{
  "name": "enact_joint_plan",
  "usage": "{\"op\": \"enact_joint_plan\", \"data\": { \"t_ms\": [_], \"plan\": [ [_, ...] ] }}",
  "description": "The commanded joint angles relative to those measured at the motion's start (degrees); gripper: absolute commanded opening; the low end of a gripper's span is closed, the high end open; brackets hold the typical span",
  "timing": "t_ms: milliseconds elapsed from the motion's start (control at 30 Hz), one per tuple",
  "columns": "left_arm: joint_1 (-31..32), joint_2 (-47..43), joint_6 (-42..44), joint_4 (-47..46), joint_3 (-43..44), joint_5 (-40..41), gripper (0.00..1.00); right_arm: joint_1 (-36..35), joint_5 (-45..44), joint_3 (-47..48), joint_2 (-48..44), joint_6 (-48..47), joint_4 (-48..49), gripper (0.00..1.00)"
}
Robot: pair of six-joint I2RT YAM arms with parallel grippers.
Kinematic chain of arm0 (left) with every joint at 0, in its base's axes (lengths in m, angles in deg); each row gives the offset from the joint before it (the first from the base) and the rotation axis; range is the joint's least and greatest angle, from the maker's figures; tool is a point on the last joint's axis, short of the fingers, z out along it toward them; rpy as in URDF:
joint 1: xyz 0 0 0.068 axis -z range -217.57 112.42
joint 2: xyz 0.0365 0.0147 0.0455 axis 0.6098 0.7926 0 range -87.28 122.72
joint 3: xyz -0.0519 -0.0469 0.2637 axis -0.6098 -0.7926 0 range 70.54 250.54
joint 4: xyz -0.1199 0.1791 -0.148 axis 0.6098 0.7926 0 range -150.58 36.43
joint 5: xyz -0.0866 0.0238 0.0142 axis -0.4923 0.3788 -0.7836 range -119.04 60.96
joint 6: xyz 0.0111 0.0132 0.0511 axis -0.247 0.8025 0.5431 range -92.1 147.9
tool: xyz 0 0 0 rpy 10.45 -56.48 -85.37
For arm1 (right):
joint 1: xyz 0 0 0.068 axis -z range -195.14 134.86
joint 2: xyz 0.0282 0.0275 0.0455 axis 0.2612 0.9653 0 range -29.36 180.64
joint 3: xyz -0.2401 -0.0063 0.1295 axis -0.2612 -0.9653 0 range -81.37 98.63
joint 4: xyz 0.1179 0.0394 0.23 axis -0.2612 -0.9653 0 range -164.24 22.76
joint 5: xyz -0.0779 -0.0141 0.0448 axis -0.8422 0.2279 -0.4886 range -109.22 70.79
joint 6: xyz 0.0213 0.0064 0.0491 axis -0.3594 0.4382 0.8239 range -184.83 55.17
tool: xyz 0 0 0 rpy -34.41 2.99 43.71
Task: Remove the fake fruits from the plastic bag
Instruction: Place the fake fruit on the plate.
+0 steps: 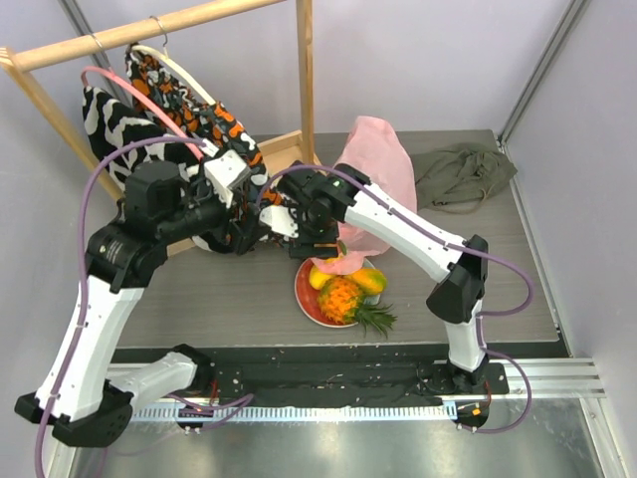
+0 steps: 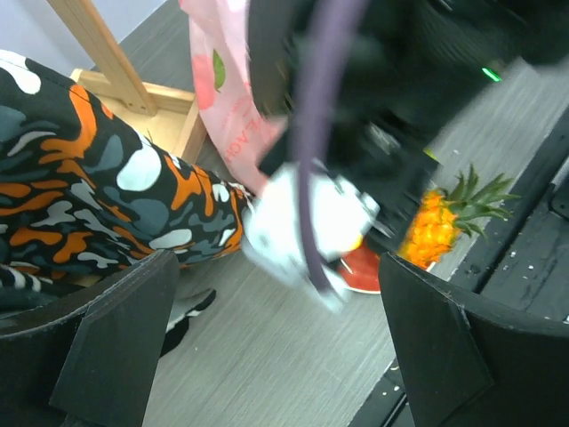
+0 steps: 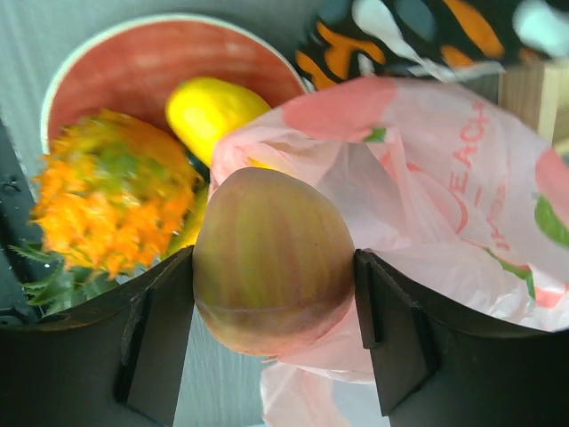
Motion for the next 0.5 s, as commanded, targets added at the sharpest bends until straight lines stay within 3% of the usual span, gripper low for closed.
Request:
{"op": "enact_joint_plan", "data": {
  "t_ms": [0, 200, 367, 467],
  "plan": [
    [-0.84, -4.48, -1.47, -2.07, -2.61, -5.34, 1.00, 3.63, -2.72, 2.91, -2.31, 4.55, -8.39, 0.54],
    [-0.84, -5.71, -10.59, -10.48, -15.61, -7.11, 1.00, 13.82, 5.98, 1.95, -4.25, 11.85, -7.60, 0.54],
    [0.21, -2.12, -32.00, -32.27, -24.68, -9.92, 1.00, 23.23, 20.39, 3.08, -5.83, 13.70, -7.51, 0.56],
    [1.70, 5.69, -36.79, -41.42, -23.90, -11.33, 1.00, 28.85, 27.32, 6.42, -5.57, 14.22, -8.83, 0.57]
  ]
}}
